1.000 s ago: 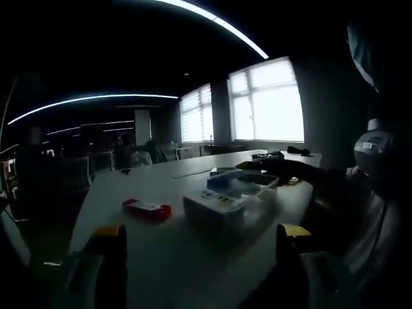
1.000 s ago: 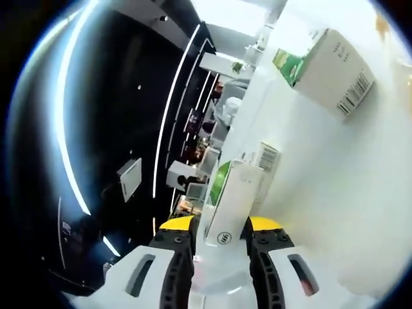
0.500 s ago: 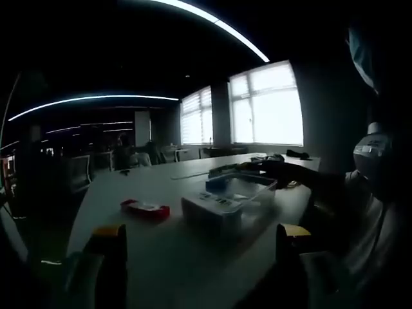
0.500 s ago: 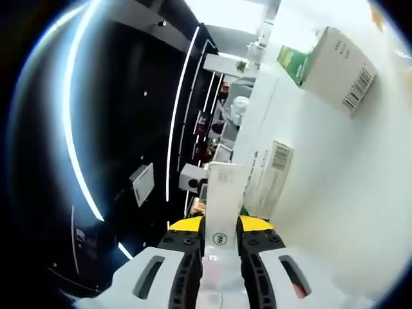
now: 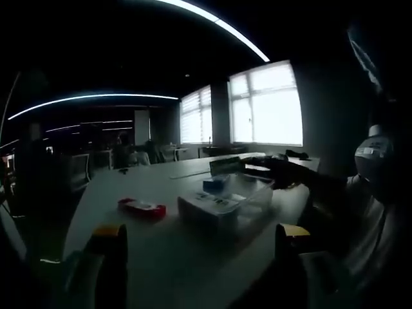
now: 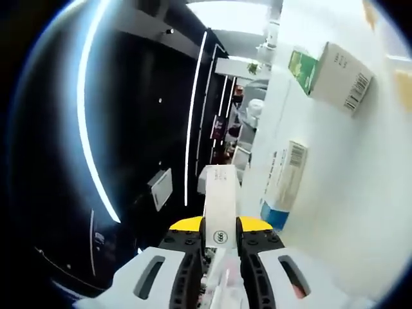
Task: Arrange the small medicine boxes into an aligned row inside the storage area until every box is upright, visible, and separated from the surrounding clutter.
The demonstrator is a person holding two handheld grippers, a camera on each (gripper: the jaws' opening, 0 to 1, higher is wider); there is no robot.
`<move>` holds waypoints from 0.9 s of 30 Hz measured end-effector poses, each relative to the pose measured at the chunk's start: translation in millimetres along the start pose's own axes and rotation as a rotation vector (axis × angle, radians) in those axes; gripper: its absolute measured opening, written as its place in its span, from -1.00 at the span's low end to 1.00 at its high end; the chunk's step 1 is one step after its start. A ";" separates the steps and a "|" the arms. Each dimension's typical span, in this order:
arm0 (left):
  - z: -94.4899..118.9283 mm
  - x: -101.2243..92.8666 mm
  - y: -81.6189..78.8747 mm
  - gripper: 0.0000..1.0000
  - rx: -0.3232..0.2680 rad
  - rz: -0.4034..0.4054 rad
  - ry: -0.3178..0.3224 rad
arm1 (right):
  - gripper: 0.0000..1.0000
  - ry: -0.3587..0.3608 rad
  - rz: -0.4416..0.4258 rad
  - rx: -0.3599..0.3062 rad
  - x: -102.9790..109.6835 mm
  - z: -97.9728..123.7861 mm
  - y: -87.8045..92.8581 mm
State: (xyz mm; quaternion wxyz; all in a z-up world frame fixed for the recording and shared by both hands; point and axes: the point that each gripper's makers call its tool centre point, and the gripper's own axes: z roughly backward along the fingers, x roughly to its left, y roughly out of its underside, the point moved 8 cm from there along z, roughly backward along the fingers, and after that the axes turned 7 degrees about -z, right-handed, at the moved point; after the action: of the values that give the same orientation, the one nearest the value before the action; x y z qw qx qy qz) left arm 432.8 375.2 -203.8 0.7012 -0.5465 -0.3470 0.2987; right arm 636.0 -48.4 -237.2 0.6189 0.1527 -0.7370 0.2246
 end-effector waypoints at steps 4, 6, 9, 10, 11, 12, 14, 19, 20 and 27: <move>-0.9 0.6 3.4 0.89 0.009 0.015 -0.007 | -0.66 -0.038 -0.017 0.000 7.8 5.6 6.7; -1.9 1.4 4.8 0.89 0.013 0.020 -0.008 | -0.66 -0.056 -0.028 -0.008 12.0 9.5 12.1; -3.9 1.8 5.6 0.89 0.012 0.029 0.000 | -0.66 -0.081 -0.034 -0.016 17.6 14.5 19.5; -5.0 2.4 5.9 0.89 0.012 0.034 0.001 | -0.66 -0.088 -0.036 -0.017 19.3 16.6 22.6; -6.4 3.1 6.4 0.89 0.013 0.039 0.002 | -0.66 -0.098 -0.036 -0.019 21.3 18.7 25.5; -7.8 4.0 7.0 0.89 0.014 0.046 0.002 | -0.66 -0.112 -0.032 -0.019 23.4 21.1 28.8; -10.5 5.1 8.1 0.87 0.014 0.060 0.004 | -0.66 -0.132 -0.036 -0.030 26.6 27.1 35.3; -13.2 5.2 10.0 0.86 0.006 0.087 0.014 | -0.65 -0.198 -0.029 -0.052 39.4 38.5 52.4; -13.4 6.2 9.8 0.86 0.001 0.089 0.015 | -0.65 -0.201 -0.016 -0.053 41.1 39.7 55.1; -16.4 14.8 1.1 0.85 -0.079 0.143 0.001 | -0.66 -0.255 0.010 -0.063 58.8 41.9 78.5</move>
State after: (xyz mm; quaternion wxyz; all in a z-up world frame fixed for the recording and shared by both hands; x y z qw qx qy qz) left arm 454.7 378.1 -205.1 0.6562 -0.5974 -0.3180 0.3338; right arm 550.1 -0.1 -196.3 0.5234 0.1570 -0.8172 0.1833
